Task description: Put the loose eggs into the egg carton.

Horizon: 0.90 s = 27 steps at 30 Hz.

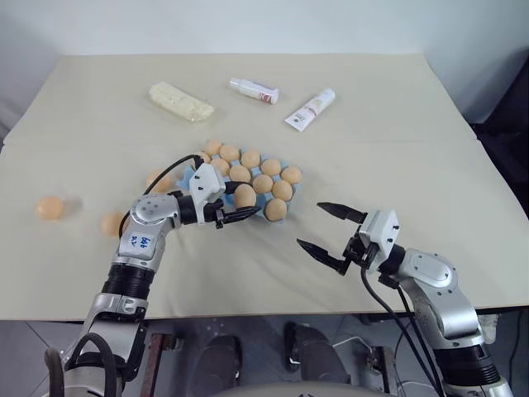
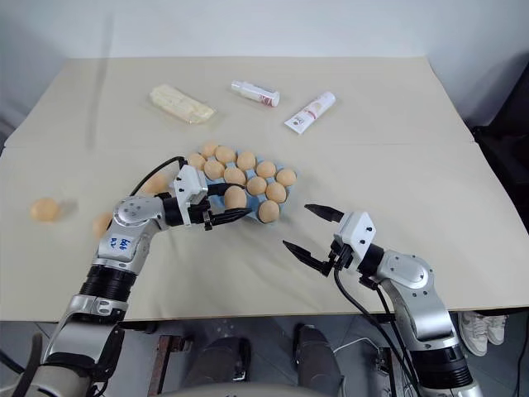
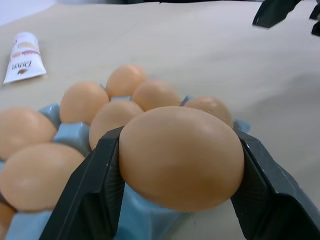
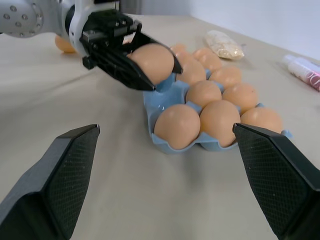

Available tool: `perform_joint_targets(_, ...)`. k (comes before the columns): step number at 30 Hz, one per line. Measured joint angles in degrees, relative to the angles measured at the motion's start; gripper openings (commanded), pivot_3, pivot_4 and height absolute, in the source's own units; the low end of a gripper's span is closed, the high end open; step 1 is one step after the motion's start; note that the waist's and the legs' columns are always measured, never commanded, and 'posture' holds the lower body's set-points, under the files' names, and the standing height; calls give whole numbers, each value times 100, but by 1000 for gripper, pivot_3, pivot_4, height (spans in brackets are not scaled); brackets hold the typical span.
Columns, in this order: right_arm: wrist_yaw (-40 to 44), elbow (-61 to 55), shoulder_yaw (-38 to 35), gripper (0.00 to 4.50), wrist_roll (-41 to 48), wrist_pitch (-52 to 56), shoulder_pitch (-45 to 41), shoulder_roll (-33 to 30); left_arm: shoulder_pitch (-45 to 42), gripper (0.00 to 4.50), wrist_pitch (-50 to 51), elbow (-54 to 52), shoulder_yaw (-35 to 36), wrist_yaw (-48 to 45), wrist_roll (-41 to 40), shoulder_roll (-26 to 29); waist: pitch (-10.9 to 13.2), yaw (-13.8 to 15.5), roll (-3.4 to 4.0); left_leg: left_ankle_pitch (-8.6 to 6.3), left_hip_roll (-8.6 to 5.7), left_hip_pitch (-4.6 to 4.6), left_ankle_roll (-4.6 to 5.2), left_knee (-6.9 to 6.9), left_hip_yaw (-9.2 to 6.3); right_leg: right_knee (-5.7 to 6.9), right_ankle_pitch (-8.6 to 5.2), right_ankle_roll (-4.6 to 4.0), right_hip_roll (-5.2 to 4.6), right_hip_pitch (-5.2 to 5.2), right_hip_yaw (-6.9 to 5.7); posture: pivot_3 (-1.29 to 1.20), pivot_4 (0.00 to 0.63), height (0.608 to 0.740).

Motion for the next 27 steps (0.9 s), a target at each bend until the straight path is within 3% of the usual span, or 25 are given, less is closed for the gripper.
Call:
perform_joint_targets(3,-62,-29,6,4500,0,0,-5,28,-16,4383,-53,156,-6,84,24,-115,1,1,-2,-2,-4,-5,9,19,-3,5,4,7,-7,3,6,0,150,740)
perform_joint_targets(4,-74,-30,8,4500,0,0,-5,35,-17,4470,-64,156,-2,124,25,-128,1,0,-3,-2,-5,-4,10,21,-3,6,5,8,-9,4,11,0,150,740)
perform_joint_targets(12,-77,-29,92,4500,2,2,-132,104,193,4470,-158,-52,32,331,23,-104,1,-8,-2,-2,-4,-3,10,20,-5,8,5,8,-9,3,14,0,150,740)
perform_joint_targets(15,2,1,203,4500,9,3,-263,110,606,4470,-136,-530,271,403,-45,160,2,-43,-4,-3,0,-3,8,19,-2,9,5,8,-8,-1,21,0,150,740)
perform_joint_targets(22,655,303,477,4500,89,-178,-698,143,2088,4470,35,-1973,2069,560,-659,1386,3,-140,-4,-6,8,-1,3,7,-18,0,-4,-8,-19,2,10,0,150,740)
perform_joint_targets(27,1296,694,643,4500,233,-477,-919,223,3542,4470,127,-2314,3424,1023,-760,1501,3,-154,-4,-9,9,0,3,-15,-18,-16,-7,-13,-20,-1,9,0,150,740)
